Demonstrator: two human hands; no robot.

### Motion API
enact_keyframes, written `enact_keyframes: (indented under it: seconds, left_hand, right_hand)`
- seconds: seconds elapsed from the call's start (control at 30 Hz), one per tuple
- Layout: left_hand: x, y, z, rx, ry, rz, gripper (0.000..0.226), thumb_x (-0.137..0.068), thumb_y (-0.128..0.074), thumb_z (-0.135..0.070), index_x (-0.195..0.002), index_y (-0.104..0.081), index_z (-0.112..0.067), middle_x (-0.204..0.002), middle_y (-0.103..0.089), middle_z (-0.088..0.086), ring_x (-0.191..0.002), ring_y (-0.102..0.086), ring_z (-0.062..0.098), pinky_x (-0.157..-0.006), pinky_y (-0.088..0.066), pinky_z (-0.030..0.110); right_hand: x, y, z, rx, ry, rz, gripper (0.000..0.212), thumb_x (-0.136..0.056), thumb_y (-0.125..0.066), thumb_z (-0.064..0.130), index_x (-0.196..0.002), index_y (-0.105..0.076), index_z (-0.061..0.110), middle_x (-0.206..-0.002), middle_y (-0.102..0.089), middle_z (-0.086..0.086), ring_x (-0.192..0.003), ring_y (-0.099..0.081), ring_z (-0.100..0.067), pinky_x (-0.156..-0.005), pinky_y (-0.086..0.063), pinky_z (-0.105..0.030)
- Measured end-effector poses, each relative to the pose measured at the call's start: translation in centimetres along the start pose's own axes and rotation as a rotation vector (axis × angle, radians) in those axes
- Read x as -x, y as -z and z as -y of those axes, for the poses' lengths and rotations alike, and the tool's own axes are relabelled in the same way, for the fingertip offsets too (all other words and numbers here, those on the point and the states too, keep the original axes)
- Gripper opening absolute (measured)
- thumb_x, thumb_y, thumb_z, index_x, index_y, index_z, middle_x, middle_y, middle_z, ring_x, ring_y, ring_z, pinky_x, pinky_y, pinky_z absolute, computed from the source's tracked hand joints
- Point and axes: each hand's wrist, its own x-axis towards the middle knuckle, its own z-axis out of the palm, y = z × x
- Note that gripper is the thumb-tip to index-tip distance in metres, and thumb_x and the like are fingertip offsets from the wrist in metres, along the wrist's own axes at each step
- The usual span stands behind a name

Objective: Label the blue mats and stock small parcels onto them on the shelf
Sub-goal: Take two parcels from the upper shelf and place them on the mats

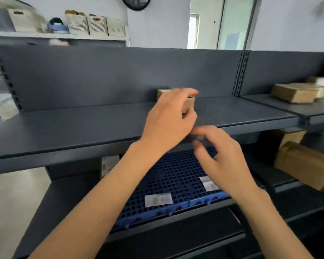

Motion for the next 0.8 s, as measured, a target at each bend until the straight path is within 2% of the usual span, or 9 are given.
enact_keyframes:
  seconds: [0.13,0.23,0.3,0.33,0.43,0.53,0.6,0.7,0.8]
  left_hand:
    - [-6.5,-3.7,1.7,-0.266,0.163,0.135,0.06,-0.086,-0.055,-0.028,-0.143,-0.037,-0.022,-0.148,-0.041,0.0,-0.136,-0.032,0.023,-0.106,-0.035,0.041]
    - [-8.7,-6.4,4.2,-0.364,0.344,0.314,0.082,-0.083,-0.062,-0.05,-0.15,-0.021,-0.029,-0.161,-0.014,0.002,-0.147,-0.007,0.03,-0.113,-0.027,0.051]
    - [-8.6,-8.0,5.3,-0.435,0.38,0.394,0.082,-0.08,-0.063,-0.059,-0.148,-0.026,-0.032,-0.159,-0.018,0.004,-0.146,-0.007,0.034,-0.109,-0.032,0.055]
    - [-8.4,-8.5,5.4,-0.455,0.368,0.372,0.073,-0.082,-0.063,-0.054,-0.144,-0.033,-0.031,-0.154,-0.028,0.004,-0.143,-0.015,0.035,-0.105,-0.037,0.053]
    - [-6.5,-8.3,4.1,-0.464,0.283,0.128,0.051,-0.085,-0.066,-0.027,-0.134,-0.05,-0.028,-0.14,-0.049,-0.001,-0.132,-0.039,0.026,-0.1,-0.043,0.044]
    - [-1.3,-6.2,0.0,-0.299,0.251,-0.088,0.052,-0.084,-0.071,-0.025,-0.134,-0.054,-0.029,-0.141,-0.052,-0.005,-0.132,-0.043,0.014,-0.108,-0.035,0.031]
    - [3.7,-5.0,-3.2,-0.286,0.208,-0.174,0.053,-0.084,-0.072,-0.025,-0.134,-0.055,-0.028,-0.142,-0.05,-0.005,-0.134,-0.041,0.01,-0.112,-0.03,0.023]
    - [10.5,-3.6,-6.1,-0.424,0.155,-0.216,0.05,-0.086,-0.065,-0.032,-0.134,-0.055,-0.028,-0.143,-0.05,-0.003,-0.136,-0.041,0.015,-0.11,-0.039,0.031]
    - [15.5,-2.4,-7.6,-0.558,0.19,-0.239,0.049,-0.084,-0.065,-0.028,-0.132,-0.053,-0.033,-0.142,-0.051,-0.004,-0.138,-0.039,0.016,-0.098,-0.049,0.035]
  right_hand:
    - [-4.6,1.3,-3.6,0.082,-0.001,0.011,0.02,-0.092,-0.052,0.025,-0.109,-0.064,0.025,-0.111,-0.063,0.014,-0.104,-0.056,-0.011,-0.085,-0.048,-0.035]
    - [-6.0,2.5,-6.4,0.092,-0.034,0.052,0.02,-0.093,-0.051,0.029,-0.109,-0.062,0.032,-0.113,-0.061,0.017,-0.106,-0.053,-0.007,-0.082,-0.049,-0.036]
    - [-6.1,3.3,-7.9,0.088,-0.012,0.093,0.019,-0.093,-0.051,0.03,-0.109,-0.061,0.033,-0.113,-0.06,0.018,-0.107,-0.053,-0.006,-0.082,-0.049,-0.034]
    - [-6.0,3.7,-8.5,0.09,0.001,0.114,0.019,-0.094,-0.051,0.03,-0.11,-0.061,0.033,-0.114,-0.059,0.018,-0.108,-0.052,-0.006,-0.082,-0.049,-0.032]
    - [-5.4,4.9,-10.1,0.04,0.047,0.135,0.025,-0.095,-0.052,0.029,-0.119,-0.059,0.031,-0.122,-0.057,0.017,-0.115,-0.05,-0.006,-0.088,-0.046,-0.028]
    - [-3.9,6.1,-10.1,-0.141,0.076,0.108,0.036,-0.094,-0.056,0.027,-0.128,-0.051,0.035,-0.13,-0.051,0.02,-0.122,-0.044,0.0,-0.1,-0.042,-0.029]
    - [-2.3,6.2,-9.0,-0.285,0.097,0.09,0.046,-0.091,-0.059,0.028,-0.134,-0.046,0.038,-0.138,-0.044,0.021,-0.13,-0.039,0.001,-0.106,-0.04,-0.033]
    - [0.0,5.3,-6.5,-0.426,0.147,0.176,0.064,-0.089,-0.062,0.028,-0.144,-0.033,0.043,-0.152,-0.028,0.023,-0.14,-0.03,-0.002,-0.109,-0.039,-0.039]
    - [2.3,3.9,-4.6,-0.428,0.257,0.368,0.066,-0.09,-0.06,0.022,-0.145,-0.031,0.046,-0.155,-0.018,0.028,-0.14,-0.026,0.005,-0.107,-0.041,-0.029]
